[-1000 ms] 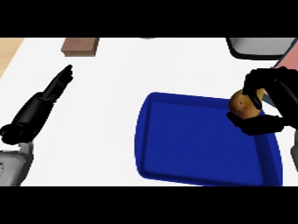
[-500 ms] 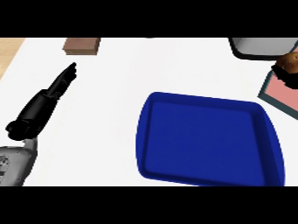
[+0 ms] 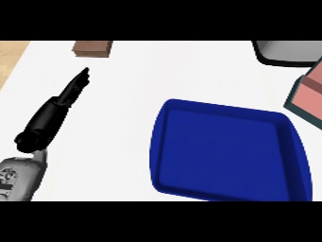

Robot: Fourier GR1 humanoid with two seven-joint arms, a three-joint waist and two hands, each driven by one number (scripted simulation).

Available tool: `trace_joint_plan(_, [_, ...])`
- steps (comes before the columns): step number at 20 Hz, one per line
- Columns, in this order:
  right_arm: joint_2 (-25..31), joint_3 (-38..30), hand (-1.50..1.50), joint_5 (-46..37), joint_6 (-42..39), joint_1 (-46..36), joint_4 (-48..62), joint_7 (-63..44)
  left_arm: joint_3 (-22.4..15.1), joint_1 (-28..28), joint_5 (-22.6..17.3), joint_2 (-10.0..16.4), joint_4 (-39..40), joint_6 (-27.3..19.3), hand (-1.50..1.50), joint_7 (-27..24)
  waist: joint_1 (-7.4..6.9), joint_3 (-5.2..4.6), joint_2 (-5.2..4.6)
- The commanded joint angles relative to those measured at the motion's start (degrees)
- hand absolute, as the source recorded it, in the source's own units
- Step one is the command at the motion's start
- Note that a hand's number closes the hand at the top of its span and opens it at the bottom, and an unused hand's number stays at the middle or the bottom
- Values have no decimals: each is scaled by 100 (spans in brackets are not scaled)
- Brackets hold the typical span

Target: Pick the pear from the tray and place it in the cardboard box

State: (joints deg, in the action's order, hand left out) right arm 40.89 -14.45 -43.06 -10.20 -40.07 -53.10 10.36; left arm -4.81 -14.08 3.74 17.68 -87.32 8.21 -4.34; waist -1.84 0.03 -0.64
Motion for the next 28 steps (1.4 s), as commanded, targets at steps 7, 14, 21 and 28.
trace_joint_plan(7, [655, 567, 150, -803, -453, -514, 2524, 1187, 39, -43, -43, -13, -61, 132, 0, 41, -189, 15, -69])
trace_joint_plan(14, [982, 820, -150, -1056, -1147, -908, 3392, 2308, 142, -69, 10, 81, -20, 187, 0, -95, -189, 18, -55])
trace_joint_plan(21, [821, -593, -150, 398, -1297, -1183, 3793, 3448, 154, -138, -67, -99, 162, 143, 0, -27, -2, 31, -37])
trace_joint_plan(28, [1220, -2286, -150, 2052, -2285, -1651, 4908, 2218, 106, -1, 77, 11, 23, 163, 0, -146, -75, 30, -59])
